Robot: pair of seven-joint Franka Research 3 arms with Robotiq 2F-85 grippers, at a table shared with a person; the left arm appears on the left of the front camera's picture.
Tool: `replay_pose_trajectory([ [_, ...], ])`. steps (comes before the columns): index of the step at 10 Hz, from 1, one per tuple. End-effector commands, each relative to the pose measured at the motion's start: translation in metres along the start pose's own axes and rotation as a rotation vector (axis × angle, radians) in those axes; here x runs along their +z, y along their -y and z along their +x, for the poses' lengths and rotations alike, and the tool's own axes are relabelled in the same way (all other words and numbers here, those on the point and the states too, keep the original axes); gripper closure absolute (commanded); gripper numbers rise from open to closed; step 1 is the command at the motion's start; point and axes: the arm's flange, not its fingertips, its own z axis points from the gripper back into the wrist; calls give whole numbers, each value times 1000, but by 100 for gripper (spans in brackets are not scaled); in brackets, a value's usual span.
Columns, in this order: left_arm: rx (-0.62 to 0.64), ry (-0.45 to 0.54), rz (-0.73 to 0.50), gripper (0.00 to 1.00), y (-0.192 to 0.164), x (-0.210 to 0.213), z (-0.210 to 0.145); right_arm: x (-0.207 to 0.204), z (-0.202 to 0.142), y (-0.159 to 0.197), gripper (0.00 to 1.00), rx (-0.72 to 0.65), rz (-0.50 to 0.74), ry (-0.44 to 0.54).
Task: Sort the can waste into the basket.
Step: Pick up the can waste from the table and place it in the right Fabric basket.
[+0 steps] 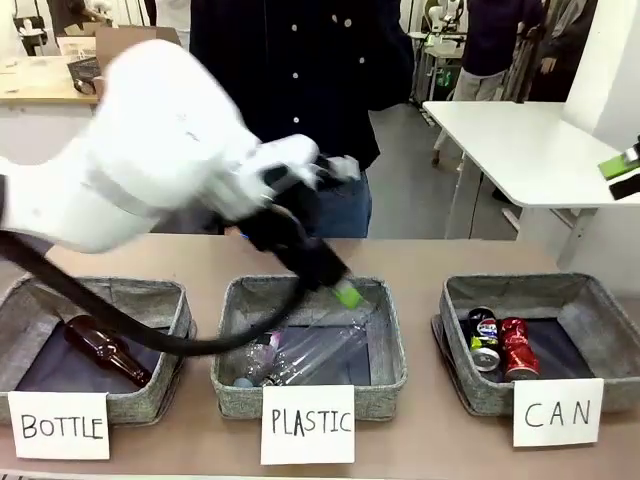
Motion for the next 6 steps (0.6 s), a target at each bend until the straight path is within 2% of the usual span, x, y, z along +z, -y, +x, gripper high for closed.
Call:
replay_pose_trajectory([
  [1, 187, 127, -94, 0, -42, 83, -30, -34, 10, -27, 0, 72, 60, -66],
  [2, 308, 188, -135, 0, -61, 111, -44, -61, 18, -43, 0, 55, 129, -78],
  [3, 361, 211, -262, 0, -76, 136, -62, -86, 25, -62, 0, 7, 233, -79],
  [4, 462, 284, -264, 0, -91, 157, -86, -109, 30, -78, 0, -91, 308, -94],
  [5, 454, 401, -366, 0, -104, 181, -124, -124, 32, -88, 0, -222, 423, -92],
  [6, 487, 570, -364, 0, -123, 188, -158, -123, 34, -83, 0, -308, 486, -65],
])
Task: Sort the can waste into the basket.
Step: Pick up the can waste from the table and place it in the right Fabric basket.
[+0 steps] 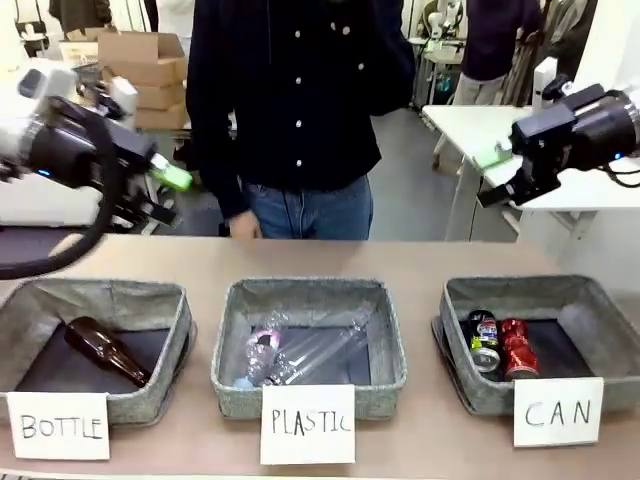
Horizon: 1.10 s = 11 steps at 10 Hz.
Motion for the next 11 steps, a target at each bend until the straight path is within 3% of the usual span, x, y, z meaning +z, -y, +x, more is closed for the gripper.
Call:
replay_pose_trajectory([
  [1, -17, 151, -84, 0, -55, 11, -35, 27, 10, 14, 0, -196, 62, 160],
  [2, 0, 0, 0, 0, 0, 0, 0, 0, 0, 0, 0, 0, 0, 0],
  [11, 0, 0, 0, 0, 0, 0, 0, 0, 0, 0, 0, 0, 0, 0],
])
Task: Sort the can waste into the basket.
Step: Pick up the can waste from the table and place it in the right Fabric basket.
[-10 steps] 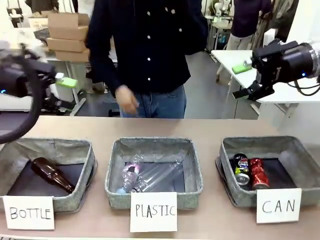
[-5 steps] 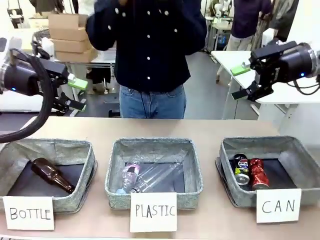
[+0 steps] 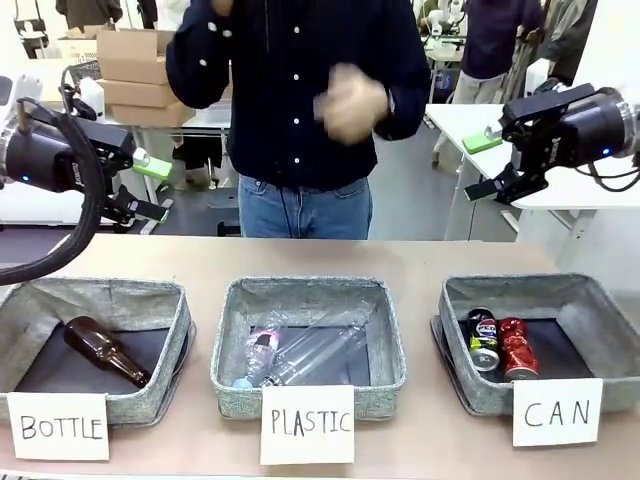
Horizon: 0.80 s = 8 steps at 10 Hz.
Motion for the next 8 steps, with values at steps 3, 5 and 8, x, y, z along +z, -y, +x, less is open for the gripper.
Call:
replay_pose_trajectory([
  [3, -2, -18, -4, 0, 2, 3, -1, 1, -1, 1, 0, 22, -12, -15],
  [5, -2, -18, -4, 0, 2, 3, -1, 1, -1, 1, 0, 22, -12, -15],
  [8, -2, -18, -4, 0, 2, 3, -1, 1, -1, 1, 0, 22, -12, -15],
])
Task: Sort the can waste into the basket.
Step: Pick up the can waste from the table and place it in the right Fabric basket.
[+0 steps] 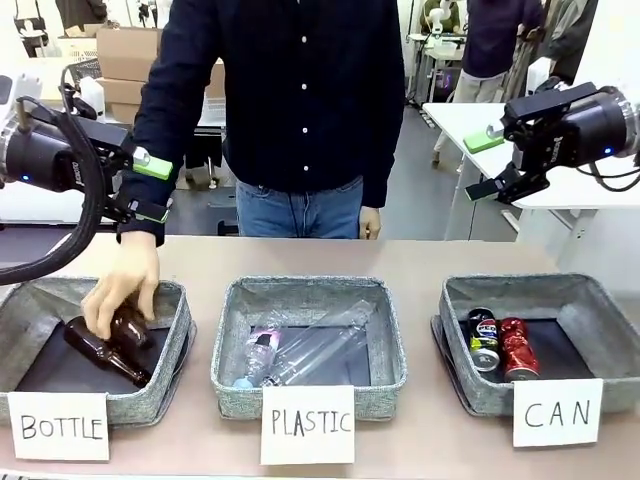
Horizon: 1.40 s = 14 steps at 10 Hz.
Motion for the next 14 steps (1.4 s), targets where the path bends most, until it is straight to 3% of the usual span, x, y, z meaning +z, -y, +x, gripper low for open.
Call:
replay_pose_trajectory([
  [1, -3, -16, -2, 0, 2, 3, 0, 1, -1, 1, 0, 22, -14, -13],
  [14, -3, -16, -2, 0, 2, 3, 0, 1, -1, 1, 0, 22, -14, -13],
])
